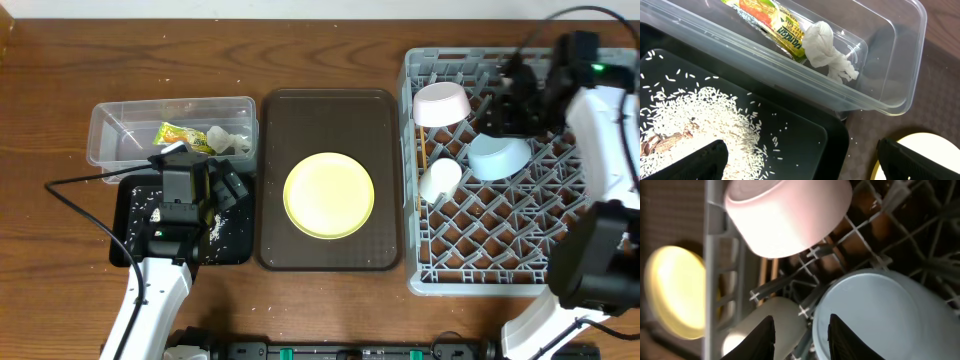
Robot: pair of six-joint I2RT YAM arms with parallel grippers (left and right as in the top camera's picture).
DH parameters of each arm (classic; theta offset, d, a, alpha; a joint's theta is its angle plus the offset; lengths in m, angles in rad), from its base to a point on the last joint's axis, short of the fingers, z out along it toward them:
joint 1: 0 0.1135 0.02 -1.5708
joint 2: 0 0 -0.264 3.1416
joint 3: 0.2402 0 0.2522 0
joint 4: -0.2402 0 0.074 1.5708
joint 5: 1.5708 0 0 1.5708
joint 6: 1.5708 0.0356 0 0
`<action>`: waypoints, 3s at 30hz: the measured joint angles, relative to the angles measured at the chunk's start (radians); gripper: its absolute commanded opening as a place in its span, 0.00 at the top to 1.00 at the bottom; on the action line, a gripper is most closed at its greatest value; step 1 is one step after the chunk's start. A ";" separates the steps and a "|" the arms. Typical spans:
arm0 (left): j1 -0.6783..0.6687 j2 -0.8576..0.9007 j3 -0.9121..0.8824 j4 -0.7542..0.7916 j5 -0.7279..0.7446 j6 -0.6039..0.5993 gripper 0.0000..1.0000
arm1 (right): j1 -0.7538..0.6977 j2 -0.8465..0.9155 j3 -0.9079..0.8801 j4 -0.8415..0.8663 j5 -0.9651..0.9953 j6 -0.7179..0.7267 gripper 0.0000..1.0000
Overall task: Sort waste into correct bins and load items into the dishwasher rack
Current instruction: 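Move the right gripper left to the yellow plate on the tray, then grip the yellow plate rim with the right gripper and lift it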
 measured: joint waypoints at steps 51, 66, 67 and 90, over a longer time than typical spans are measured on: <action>0.000 0.000 0.000 0.000 0.000 0.000 0.02 | 0.821 -0.101 -0.098 0.210 -0.112 0.214 0.65; 0.000 0.000 0.000 0.000 0.000 0.000 0.02 | 1.050 0.126 -0.102 0.267 0.297 0.360 0.83; 0.000 0.000 0.000 0.000 0.000 0.000 0.02 | 1.053 0.133 -0.102 0.267 0.306 0.367 0.83; 0.000 0.000 0.000 0.000 0.000 0.000 0.02 | 1.061 0.235 -0.105 0.270 0.379 0.413 0.99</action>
